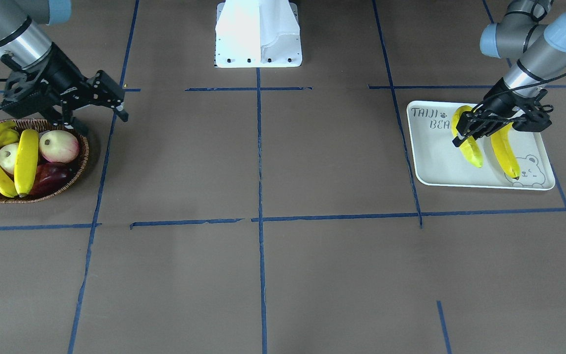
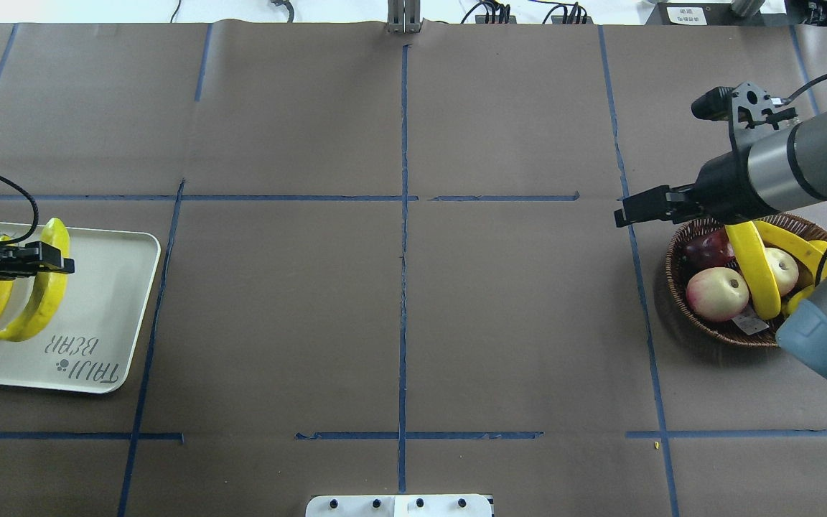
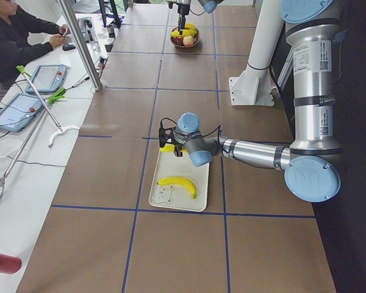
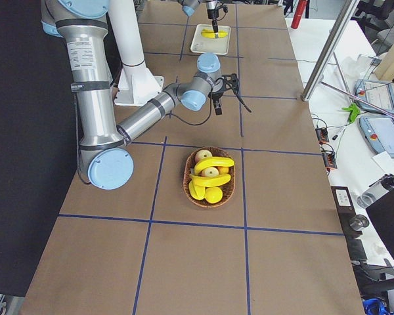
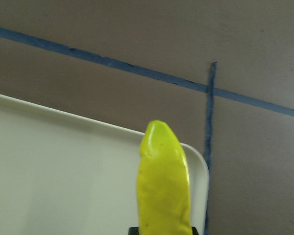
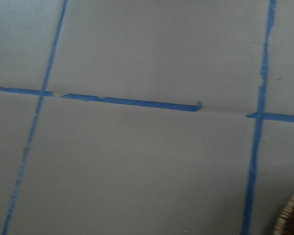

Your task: Transfer all bananas from basket to plate

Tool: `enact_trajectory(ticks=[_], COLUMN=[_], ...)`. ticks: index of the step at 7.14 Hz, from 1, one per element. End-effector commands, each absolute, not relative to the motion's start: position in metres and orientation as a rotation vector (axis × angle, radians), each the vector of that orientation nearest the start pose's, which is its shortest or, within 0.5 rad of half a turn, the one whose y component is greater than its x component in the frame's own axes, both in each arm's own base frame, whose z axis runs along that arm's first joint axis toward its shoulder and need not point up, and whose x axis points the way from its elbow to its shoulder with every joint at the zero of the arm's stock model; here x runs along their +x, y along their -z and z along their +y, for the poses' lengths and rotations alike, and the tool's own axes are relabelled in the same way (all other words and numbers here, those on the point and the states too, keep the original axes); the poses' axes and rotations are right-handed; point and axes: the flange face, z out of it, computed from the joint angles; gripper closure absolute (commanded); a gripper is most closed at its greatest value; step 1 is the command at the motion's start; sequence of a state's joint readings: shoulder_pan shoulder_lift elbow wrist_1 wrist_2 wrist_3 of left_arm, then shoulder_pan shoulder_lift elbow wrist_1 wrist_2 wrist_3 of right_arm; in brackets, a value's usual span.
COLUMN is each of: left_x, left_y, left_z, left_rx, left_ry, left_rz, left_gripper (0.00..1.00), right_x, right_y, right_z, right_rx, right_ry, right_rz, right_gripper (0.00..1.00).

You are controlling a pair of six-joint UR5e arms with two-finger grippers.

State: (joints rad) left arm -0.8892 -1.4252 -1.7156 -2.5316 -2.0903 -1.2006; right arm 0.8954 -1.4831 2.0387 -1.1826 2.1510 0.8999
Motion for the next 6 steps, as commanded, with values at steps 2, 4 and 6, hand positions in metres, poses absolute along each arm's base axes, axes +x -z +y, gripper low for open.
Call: enact_trajectory(ticks=[2, 4, 6], left_x=[0.205, 0.201, 0.199], left_y=[-0.586, -0.593, -0.588], left_z=[-0.399, -0.401, -0.406], left_rx=[0.211, 0.225, 0.230], left_ry=[0.174, 0.143, 0.148], left_rz=[0.953, 0.940, 0.952], left_gripper=[0.42, 0.01, 0.01], right_x=[-0.178, -0.160, -0.133], right_y=[-0.432, -0.457, -0.488], right_z=[-0.440, -0.449, -0.444], right_rx=[0.318, 0.309, 0.272], right_ry=[0.178, 0.204, 0.202], right_rz=[-0.870, -0.855, -0.848], right_gripper=[0.00, 0.00, 0.00])
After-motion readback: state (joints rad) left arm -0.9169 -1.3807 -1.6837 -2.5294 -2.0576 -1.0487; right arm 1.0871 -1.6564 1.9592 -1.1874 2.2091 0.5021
